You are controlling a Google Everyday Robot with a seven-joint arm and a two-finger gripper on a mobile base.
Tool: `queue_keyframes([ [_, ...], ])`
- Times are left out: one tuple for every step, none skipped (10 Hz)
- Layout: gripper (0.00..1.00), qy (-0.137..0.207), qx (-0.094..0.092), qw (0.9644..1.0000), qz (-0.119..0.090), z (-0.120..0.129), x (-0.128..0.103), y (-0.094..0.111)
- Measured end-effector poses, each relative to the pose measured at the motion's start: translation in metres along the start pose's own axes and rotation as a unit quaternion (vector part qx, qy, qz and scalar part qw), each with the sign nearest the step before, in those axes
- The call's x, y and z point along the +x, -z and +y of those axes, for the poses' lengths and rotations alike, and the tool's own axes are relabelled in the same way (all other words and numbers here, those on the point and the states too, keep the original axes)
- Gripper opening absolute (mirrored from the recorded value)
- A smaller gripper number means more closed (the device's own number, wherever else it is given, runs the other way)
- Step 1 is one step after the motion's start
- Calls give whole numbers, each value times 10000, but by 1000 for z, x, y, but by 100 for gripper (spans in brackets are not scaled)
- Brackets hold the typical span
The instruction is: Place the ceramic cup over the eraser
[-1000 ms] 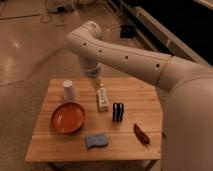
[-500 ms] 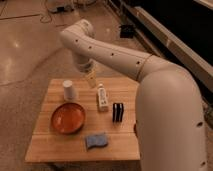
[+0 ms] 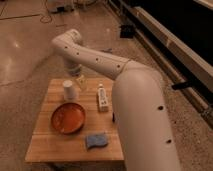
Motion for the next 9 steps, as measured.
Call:
queue_keyframes([
  [80,41,0,10000,-26,-8,-4,-8],
  [80,92,-3,9999,-65,-19,-11,-19],
  [80,114,6,9999,-92,-26,-13,-24],
  [80,105,-5,9999,-96,-32,-11,-30],
  [80,57,-66,9999,-116,-40,-4,-39],
  [80,8,-72,9999,-154,-51,1,-45],
  [80,-50,-113,9998,-173,-58,7,-51],
  [80,-161,-175,9995,-196,-68,17,-62],
  [80,-223,-231,9992,-224,-73,20,-70],
])
